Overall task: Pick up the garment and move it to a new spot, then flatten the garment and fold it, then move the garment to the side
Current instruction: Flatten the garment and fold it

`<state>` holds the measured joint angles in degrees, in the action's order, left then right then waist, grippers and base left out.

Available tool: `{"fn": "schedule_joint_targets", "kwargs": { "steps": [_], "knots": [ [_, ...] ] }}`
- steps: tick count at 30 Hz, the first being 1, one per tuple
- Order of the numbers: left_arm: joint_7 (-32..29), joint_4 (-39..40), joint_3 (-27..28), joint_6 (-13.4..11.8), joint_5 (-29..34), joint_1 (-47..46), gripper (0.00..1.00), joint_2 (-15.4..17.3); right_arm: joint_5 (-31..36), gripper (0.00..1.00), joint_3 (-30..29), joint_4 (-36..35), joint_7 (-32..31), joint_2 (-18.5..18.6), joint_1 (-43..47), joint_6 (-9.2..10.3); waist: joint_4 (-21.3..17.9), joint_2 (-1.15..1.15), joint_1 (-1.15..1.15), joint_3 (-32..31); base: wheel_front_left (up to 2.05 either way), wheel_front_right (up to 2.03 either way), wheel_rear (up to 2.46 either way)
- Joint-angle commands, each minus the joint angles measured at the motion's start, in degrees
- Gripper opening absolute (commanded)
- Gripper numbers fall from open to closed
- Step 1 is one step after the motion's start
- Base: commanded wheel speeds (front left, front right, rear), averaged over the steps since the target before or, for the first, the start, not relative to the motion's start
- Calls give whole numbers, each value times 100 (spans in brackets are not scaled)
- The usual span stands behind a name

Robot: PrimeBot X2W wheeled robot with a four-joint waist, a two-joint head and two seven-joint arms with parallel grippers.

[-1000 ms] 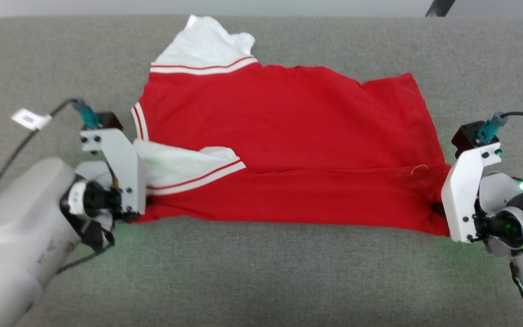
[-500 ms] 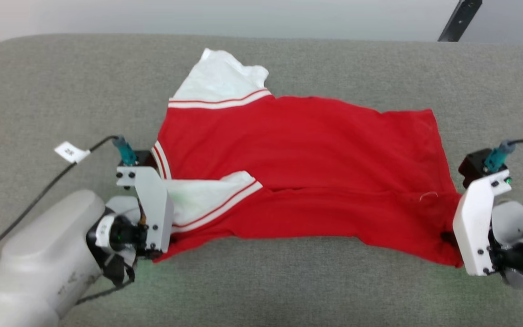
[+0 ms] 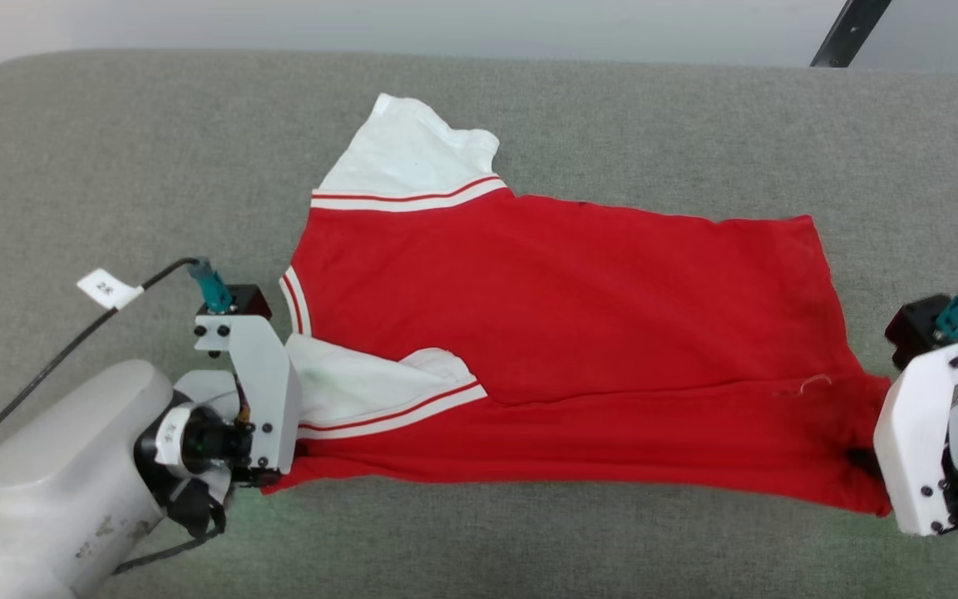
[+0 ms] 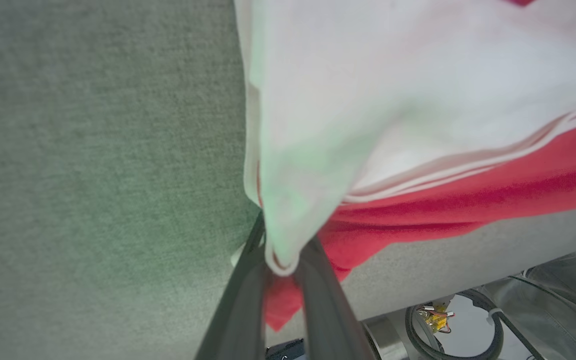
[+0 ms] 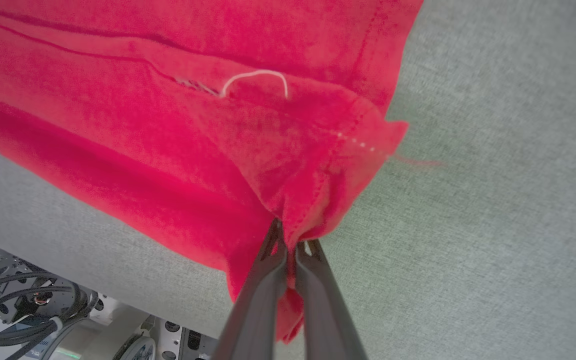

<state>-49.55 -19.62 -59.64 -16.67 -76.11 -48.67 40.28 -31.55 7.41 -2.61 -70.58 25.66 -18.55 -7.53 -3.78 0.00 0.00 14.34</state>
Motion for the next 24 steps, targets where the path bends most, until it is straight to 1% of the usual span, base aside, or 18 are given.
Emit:
{"fn": "schedule_joint_targets", "kwargs": {
  "steps": [1, 9, 16, 17, 19, 20, 21, 22, 23, 24],
  "knots": [
    [4, -15, -22, -47, -4, 124, 0, 22, 58, 0, -50, 2, 9, -12, 108, 9, -6, 0, 0, 26, 0, 0, 0],
    [35, -65, -119, -100, 20, 263, 0, -87, 222, 0, -31, 183, 186, -257, 176, 9, -29, 0, 0, 180, 0, 0, 0],
    [171, -371, -175, -38, 38, 401, 0, -262, 273, 0, 128, 619, 441, -402, 15, 9, -50, 0, 0, 236, 0, 0, 0],
    [167, -430, -201, -29, 53, 417, 2, -273, 276, 0, 156, 691, 463, -407, -14, 9, -53, 0, 0, 229, 0, 0, 0],
    [167, -518, -236, -5, 79, 421, 10, -305, 285, 0, 208, 811, 513, -399, -75, 9, -48, 0, 0, 207, 0, 0, 0],
    [180, -565, -226, 0, 73, 411, 11, -332, 299, 0, 224, 868, 553, -397, -95, 9, -40, 0, 0, 184, 0, 0, 0],
    [193, -591, -216, 21, 68, 387, 18, -364, 325, 0, 253, 917, 578, -384, -116, 9, -29, 0, 0, 154, 0, 0, 0],
    [205, -598, -215, 38, 90, 352, 37, -379, 330, 0, 283, 978, 593, -379, -125, 9, -19, 0, 0, 118, 0, 0, 0],
    [208, -616, -206, 55, 104, 308, 48, -381, 318, 0, 308, 1010, 611, -377, -127, 9, -6, 0, 0, 85, 0, 0, 0],
    [209, -617, -200, 83, 121, 264, 55, -380, 305, 0, 326, 1055, 621, -378, -133, 9, 6, 0, 0, 47, 0, 0, 0]
  ]
}}
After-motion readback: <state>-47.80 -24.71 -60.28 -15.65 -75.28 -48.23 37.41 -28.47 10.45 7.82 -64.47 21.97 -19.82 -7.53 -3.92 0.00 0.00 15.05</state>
